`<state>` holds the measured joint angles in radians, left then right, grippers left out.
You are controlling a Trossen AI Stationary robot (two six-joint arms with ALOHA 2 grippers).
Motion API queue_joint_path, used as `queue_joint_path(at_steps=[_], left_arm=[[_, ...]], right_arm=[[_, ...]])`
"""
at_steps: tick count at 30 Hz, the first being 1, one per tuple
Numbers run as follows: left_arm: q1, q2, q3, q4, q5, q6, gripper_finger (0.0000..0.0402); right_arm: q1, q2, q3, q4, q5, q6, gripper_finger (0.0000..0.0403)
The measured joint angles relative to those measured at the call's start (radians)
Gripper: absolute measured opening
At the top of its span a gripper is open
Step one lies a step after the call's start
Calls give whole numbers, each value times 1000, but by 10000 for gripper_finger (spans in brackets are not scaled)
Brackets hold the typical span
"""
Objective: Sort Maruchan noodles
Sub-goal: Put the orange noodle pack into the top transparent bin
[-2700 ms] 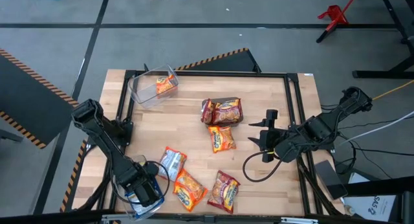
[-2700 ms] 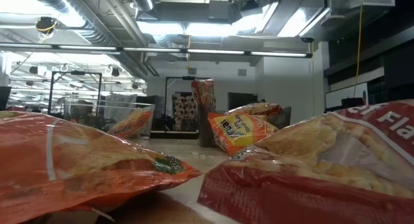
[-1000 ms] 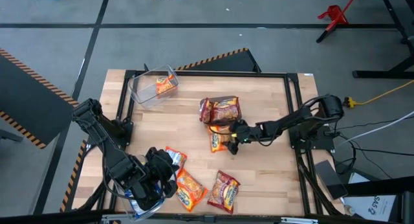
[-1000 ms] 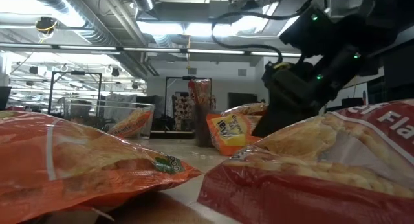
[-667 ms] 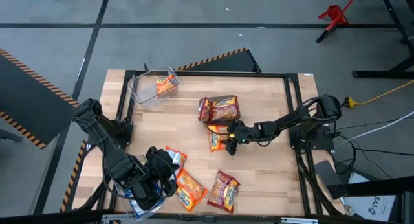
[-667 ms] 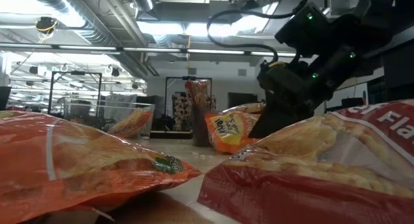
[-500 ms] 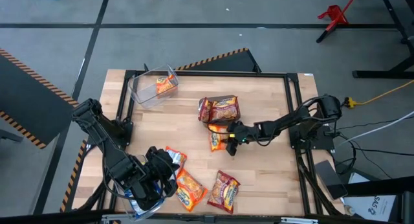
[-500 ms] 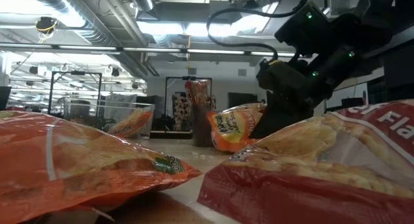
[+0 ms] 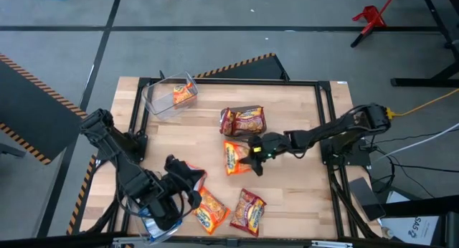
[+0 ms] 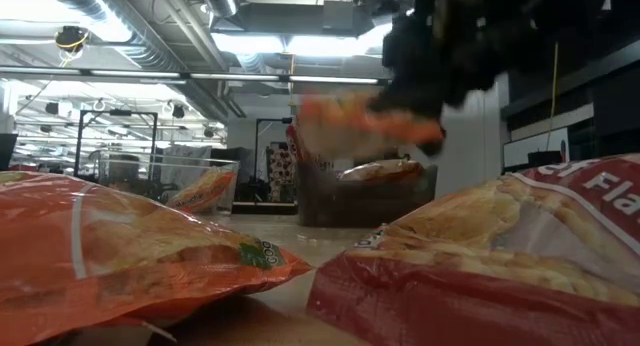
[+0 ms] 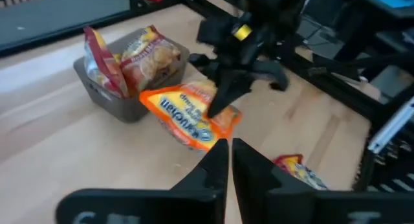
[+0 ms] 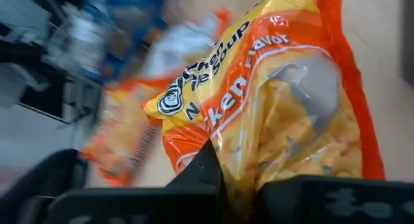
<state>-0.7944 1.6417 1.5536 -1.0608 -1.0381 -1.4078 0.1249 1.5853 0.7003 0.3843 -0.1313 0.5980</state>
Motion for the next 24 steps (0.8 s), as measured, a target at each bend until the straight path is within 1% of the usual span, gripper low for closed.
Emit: queue_joint_path(at_steps=[2,5,8,10,13,18,24], left_arm=[[17,0,0,0,0,6,31],[51,0,0,-7,12,6,66],[109,0,0,-24,95,29,107],[157,0,0,-23,145,52,131],[220,0,0,-23,141,58,156],[288,0,0,1,158,121,167],[285,0,0,161,99,186,168]], right_arm=[[0,-30,28,-3,-3,-22,14],[0,-75,73,-36,-4,-98,9],[0,-121,118,-108,-1,-196,8],[0,-146,149,-154,29,-254,11],[10,-175,173,-221,77,-330,15],[51,-201,175,-223,149,-419,8],[80,-208,175,-232,192,-457,16]])
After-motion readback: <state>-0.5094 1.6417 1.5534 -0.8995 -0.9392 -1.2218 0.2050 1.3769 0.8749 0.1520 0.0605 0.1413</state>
